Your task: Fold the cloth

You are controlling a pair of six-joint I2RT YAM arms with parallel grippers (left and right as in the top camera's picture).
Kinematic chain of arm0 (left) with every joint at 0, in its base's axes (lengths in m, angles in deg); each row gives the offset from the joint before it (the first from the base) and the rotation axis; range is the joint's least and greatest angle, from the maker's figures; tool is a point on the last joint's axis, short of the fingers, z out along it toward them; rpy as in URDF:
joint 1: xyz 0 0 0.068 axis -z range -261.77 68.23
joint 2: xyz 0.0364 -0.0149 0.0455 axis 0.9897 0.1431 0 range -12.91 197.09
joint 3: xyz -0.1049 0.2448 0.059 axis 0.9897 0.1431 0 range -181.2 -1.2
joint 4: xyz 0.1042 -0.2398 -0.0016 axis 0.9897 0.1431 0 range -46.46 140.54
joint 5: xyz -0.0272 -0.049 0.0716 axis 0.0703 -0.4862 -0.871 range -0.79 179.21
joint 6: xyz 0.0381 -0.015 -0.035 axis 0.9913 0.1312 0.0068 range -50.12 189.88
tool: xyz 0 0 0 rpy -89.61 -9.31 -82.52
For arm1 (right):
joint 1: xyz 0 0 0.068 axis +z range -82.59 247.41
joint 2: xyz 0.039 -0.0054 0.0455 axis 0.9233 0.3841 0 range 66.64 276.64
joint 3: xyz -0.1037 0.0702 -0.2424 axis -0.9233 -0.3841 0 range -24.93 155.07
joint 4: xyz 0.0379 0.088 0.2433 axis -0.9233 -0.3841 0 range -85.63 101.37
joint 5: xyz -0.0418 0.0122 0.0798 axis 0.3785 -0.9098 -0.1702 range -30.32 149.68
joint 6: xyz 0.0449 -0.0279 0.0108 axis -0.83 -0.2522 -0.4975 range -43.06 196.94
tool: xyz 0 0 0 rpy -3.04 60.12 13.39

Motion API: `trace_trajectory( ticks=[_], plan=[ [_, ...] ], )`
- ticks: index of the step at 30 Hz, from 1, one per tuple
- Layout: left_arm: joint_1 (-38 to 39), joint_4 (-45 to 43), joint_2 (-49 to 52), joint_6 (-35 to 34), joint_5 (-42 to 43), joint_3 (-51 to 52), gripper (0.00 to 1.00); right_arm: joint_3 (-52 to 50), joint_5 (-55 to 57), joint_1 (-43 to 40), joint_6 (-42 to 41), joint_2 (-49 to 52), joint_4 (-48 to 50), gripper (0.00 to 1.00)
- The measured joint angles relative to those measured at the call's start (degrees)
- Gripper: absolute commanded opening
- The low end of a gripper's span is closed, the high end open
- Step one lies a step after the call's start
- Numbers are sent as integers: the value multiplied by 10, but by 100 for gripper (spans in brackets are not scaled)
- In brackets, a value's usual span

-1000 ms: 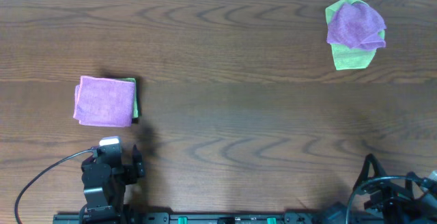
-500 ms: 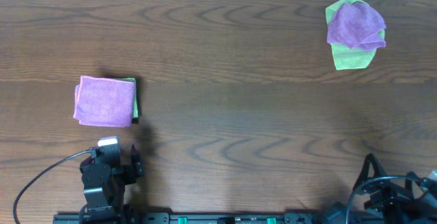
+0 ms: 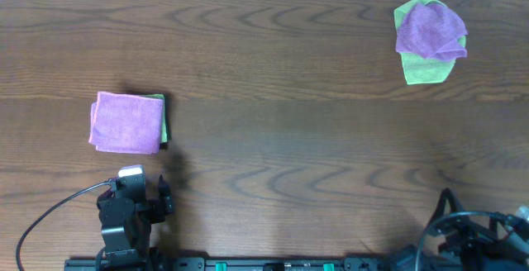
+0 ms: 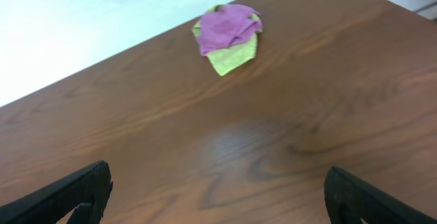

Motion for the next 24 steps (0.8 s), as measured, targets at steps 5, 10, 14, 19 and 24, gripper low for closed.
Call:
trace_trajectory(
  ticks=[5,10,14,19,24],
  plan=[
    [0,0,0,-1,0,0,95,-110,-33,-70,66,-1,119,99],
    [0,0,-1,-1,0,0,95,-221,-111,-135,166,0,237,99],
    [0,0,-1,-1,0,0,95,-291,-171,-191,225,-3,277,99],
    [0,0,-1,-1,0,0,95,-372,-252,-257,294,-56,286,99],
    [0,0,-1,-1,0,0,95,-419,-297,-280,320,-99,292,99]
  ],
)
